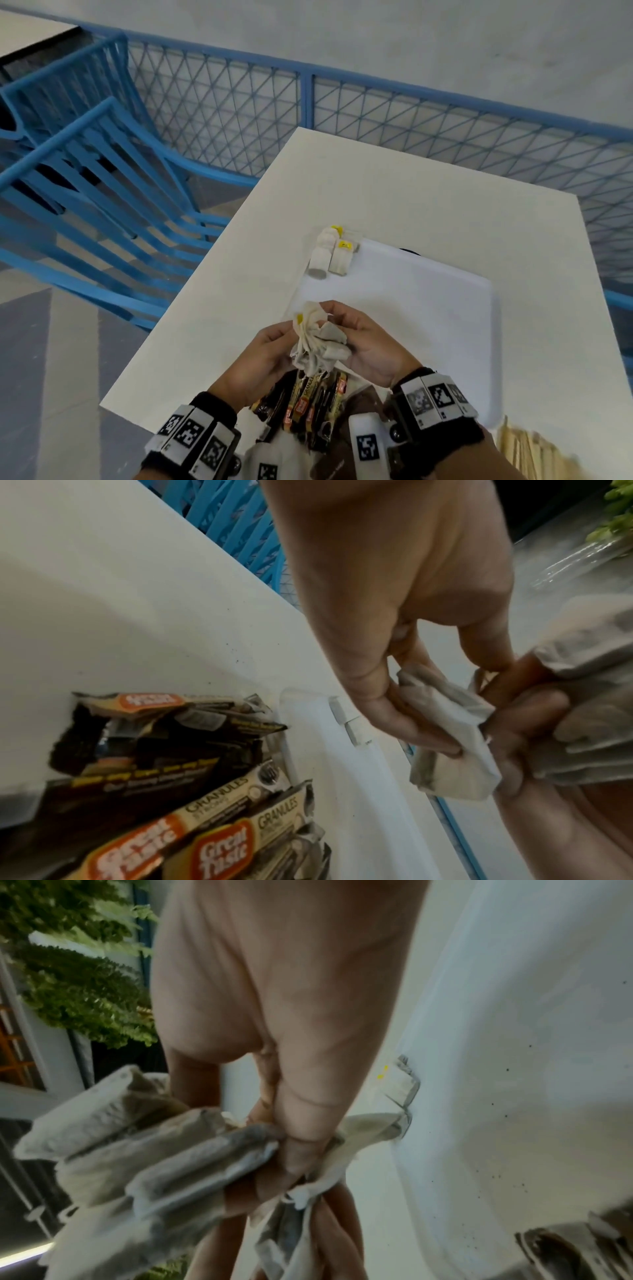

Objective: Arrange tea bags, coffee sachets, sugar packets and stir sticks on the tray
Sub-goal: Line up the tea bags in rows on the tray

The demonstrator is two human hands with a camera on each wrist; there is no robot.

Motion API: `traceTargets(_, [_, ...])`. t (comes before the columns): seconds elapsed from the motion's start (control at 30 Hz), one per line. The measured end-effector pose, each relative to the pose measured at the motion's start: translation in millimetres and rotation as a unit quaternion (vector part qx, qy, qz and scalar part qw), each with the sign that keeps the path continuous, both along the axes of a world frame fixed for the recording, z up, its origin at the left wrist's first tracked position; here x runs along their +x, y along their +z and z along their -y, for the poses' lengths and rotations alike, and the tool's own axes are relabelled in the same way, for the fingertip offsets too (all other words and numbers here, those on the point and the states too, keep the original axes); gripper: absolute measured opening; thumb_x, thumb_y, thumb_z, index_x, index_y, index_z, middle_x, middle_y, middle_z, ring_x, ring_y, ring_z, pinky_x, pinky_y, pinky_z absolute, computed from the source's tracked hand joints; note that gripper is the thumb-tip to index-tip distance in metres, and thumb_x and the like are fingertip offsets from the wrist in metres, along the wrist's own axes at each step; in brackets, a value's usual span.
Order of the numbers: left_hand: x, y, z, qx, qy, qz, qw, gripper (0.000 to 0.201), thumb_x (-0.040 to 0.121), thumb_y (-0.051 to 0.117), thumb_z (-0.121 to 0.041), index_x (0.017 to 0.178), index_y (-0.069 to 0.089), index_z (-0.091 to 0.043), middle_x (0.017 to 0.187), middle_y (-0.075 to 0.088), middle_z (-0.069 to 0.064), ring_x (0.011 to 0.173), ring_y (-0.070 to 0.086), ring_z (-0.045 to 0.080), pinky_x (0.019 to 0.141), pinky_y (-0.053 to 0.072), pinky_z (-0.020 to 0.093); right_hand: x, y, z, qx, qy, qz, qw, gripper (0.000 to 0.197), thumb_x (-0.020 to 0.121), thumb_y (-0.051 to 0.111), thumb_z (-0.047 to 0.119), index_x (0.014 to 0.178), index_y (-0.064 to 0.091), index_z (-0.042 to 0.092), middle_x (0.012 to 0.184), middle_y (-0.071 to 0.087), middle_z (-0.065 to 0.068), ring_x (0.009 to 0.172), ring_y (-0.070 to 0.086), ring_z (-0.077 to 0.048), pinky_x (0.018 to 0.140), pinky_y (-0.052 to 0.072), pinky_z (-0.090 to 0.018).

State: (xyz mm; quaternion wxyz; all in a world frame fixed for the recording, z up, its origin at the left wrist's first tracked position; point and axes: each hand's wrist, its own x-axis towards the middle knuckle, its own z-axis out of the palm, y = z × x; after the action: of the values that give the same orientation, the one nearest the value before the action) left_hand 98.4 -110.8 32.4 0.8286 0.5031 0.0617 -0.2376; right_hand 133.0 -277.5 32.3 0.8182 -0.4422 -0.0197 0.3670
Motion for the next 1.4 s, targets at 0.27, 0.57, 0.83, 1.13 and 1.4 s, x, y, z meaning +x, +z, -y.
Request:
traceTargets(0.27, [3.5, 1.5, 21.2, 0.122, 0.039, 0.043, 0.991, 0.023, 0.090, 0.052, -0.007, 0.081, 0.073, -0.008, 0.075, 0.074, 0.003, 0.068, 0.069, 0.011, 0.061, 0.052, 0.019, 4.7, -6.4, 10.7, 0.059, -0.011, -0.015, 0.998, 0.044, 0.057, 0.088, 0.027, 0.094, 0.069, 0.014, 0.093, 0.068, -0.013, 0.081, 0.067, -0.022, 0.075, 0.055, -0.032])
traceTargets(0.57, [15.4, -2.4, -1.9, 0.169, 0.101, -0.004, 0.980, 0.027, 0.097, 0.043, -0.008, 0.073, 0.051, -0.001, 0.056, 0.041, 0.001, 0.051, 0.035, 0.014, 0.050, 0.040, 0.021, 20.1, -0.6, 24.4, -0.039, -0.113, 0.034, 0.992, 0.031, 0.082, 0.069, 0.021, 0.106, 0.059, 0.003, 0.097, 0.064, -0.015, 0.082, 0.064, -0.024, 0.066, 0.053, -0.026])
traceTargets(0.83, [40.3, 1.3, -13.0, 0.070, 0.096, -0.002, 0.993, 0.006, 0.084, 0.058, -0.016, 0.089, 0.061, -0.014, 0.086, 0.055, 0.017, 0.079, 0.050, 0.028, 0.066, 0.043, 0.034, 25.6, 3.1, -15.6, -0.158, -0.088, 0.090, 0.979, 0.008, 0.091, 0.051, 0.008, 0.097, 0.056, 0.011, 0.085, 0.061, -0.003, 0.073, 0.057, -0.014, 0.062, 0.048, -0.025])
traceTargets(1.13, [55.4, 2.2, -15.6, 0.015, 0.099, -0.088, 0.991, 0.039, 0.089, 0.041, -0.016, 0.064, 0.070, -0.010, 0.056, 0.054, 0.004, 0.060, 0.052, 0.018, 0.061, 0.043, 0.030, 32.0, -5.5, -46.7, -0.182, -0.127, 0.105, 0.969, 0.011, 0.093, 0.051, 0.011, 0.103, 0.056, 0.012, 0.096, 0.061, -0.006, 0.089, 0.056, -0.016, 0.078, 0.048, -0.029])
traceTargets(1.4, [63.7, -9.1, -28.8, -0.033, 0.145, -0.160, 0.976, 0.035, 0.088, 0.039, -0.012, 0.067, 0.065, -0.001, 0.061, 0.059, 0.011, 0.053, 0.060, 0.017, 0.052, 0.054, 0.025, 37.0, -9.6, -65.2, -0.258, -0.128, 0.163, 0.944, 0.008, 0.093, 0.054, 0.019, 0.101, 0.058, 0.021, 0.088, 0.063, 0.006, 0.084, 0.058, -0.008, 0.082, 0.049, -0.032])
